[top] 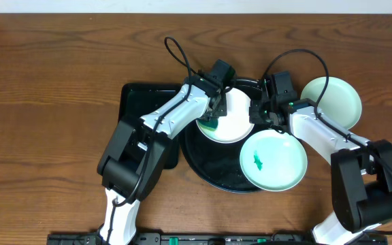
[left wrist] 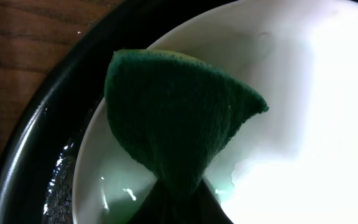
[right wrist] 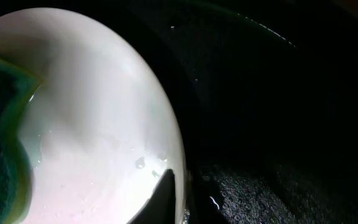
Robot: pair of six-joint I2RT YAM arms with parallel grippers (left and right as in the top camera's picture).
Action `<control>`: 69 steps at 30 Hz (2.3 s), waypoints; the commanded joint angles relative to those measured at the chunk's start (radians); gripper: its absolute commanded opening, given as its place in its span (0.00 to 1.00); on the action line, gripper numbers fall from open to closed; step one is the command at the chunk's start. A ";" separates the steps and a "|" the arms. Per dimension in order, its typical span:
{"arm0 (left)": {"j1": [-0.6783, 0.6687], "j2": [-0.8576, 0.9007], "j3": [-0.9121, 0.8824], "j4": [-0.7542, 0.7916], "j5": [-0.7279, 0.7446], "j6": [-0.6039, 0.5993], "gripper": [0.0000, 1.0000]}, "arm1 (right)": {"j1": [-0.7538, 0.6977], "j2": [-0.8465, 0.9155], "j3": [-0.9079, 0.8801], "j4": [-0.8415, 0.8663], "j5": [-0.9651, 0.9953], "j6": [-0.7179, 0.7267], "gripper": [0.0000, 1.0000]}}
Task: Clean dirty plates on tray and stack at the side
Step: 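Scrub the white plate with the sponge while the right gripper holds it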
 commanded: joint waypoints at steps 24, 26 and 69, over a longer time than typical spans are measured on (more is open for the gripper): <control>-0.005 0.055 0.005 0.001 -0.005 -0.005 0.07 | 0.009 0.021 -0.037 0.083 0.055 0.008 0.02; -0.005 0.055 0.005 0.001 -0.005 -0.005 0.07 | 0.009 0.023 -0.039 0.084 0.055 0.008 0.09; -0.014 0.079 0.004 0.039 0.278 0.017 0.07 | 0.009 0.057 -0.039 0.116 0.002 0.008 0.01</control>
